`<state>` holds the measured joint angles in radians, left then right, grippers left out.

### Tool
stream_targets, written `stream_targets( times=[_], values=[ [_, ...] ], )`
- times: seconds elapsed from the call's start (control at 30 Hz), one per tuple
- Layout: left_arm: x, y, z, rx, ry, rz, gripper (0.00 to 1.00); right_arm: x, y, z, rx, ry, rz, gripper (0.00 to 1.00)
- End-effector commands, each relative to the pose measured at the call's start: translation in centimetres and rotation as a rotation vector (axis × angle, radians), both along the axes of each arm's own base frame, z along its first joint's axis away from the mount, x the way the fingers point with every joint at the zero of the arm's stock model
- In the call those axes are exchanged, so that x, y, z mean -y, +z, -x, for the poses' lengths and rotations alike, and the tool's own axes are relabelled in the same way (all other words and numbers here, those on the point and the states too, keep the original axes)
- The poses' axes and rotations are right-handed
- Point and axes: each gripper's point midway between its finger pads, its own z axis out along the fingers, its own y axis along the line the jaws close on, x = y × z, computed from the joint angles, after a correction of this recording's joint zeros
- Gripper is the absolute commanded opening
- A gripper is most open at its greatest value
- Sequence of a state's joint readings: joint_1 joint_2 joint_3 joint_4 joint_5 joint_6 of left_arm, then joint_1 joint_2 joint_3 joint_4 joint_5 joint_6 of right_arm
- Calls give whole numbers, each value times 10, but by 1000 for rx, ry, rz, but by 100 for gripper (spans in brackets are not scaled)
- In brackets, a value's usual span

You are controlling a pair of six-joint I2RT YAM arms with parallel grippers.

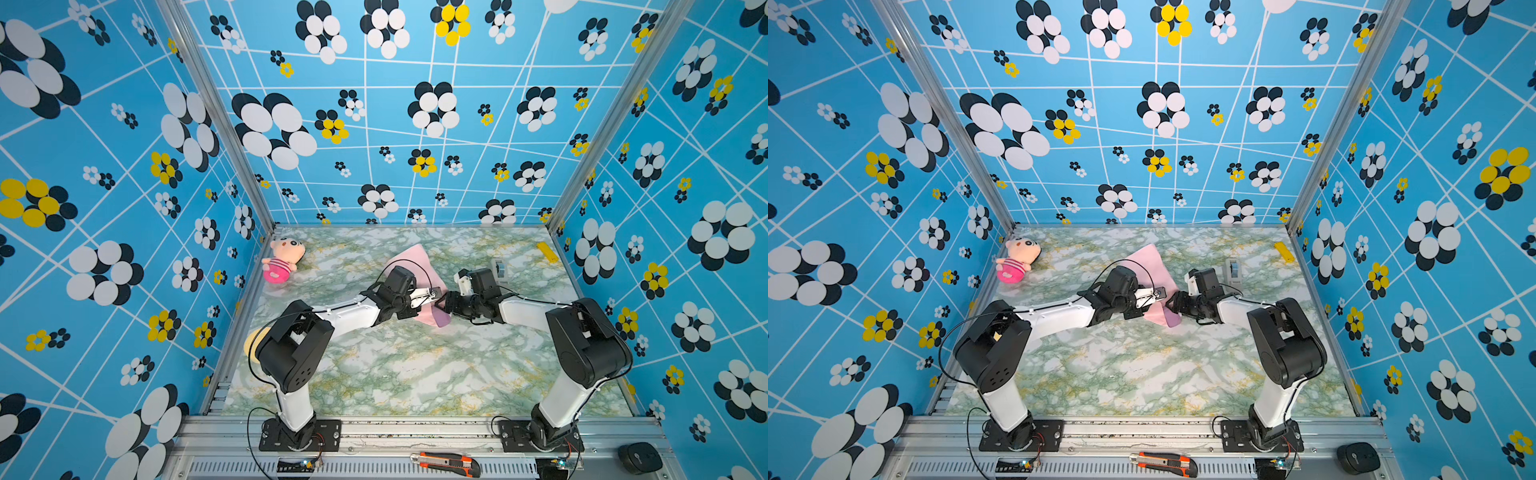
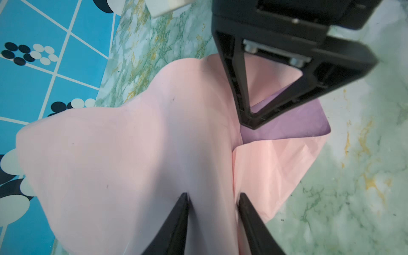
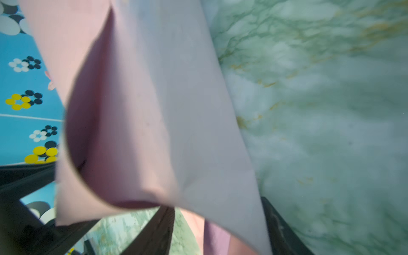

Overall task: Wrap a gift box in wrapping paper
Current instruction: Fold the wrapping paper for the gift box.

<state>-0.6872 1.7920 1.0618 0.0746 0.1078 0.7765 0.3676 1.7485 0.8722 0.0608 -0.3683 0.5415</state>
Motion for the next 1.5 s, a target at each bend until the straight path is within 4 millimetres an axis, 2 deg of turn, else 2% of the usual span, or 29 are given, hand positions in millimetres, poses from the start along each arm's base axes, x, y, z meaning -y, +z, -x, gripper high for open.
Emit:
stream_targets(
  times=[0.0, 0.23, 0.4, 0.77, 1.07, 1.33, 1.4, 1.47],
  values=[
    [-6, -43, 30, -164, -33, -75, 38, 16, 9, -3, 48, -7, 145, 60],
    [-5, -44, 30, -165, -34, -75, 38, -1, 14, 7, 93, 129, 202, 40],
    [-5, -44, 30, -164, -35, -76, 38, -3, 15, 14, 109, 177, 245, 26],
    [-5, -43, 30, -164, -33, -74, 38, -28, 14, 6, 104, 176, 140, 9],
    [-4, -43, 29, -164, -33, -72, 38, -44, 6, 8, 77, 172, 81, 8],
    [-4, -44, 30, -167, -34, -72, 38, -50, 7, -11, 115, 82, 16, 8],
    [-4, -44, 30, -167, -34, -71, 38, -48, 3, -14, 112, 54, 14, 11],
    [-4, -44, 30, -167, -35, -71, 38, -47, -1, -14, 103, 42, 16, 19]
  ],
)
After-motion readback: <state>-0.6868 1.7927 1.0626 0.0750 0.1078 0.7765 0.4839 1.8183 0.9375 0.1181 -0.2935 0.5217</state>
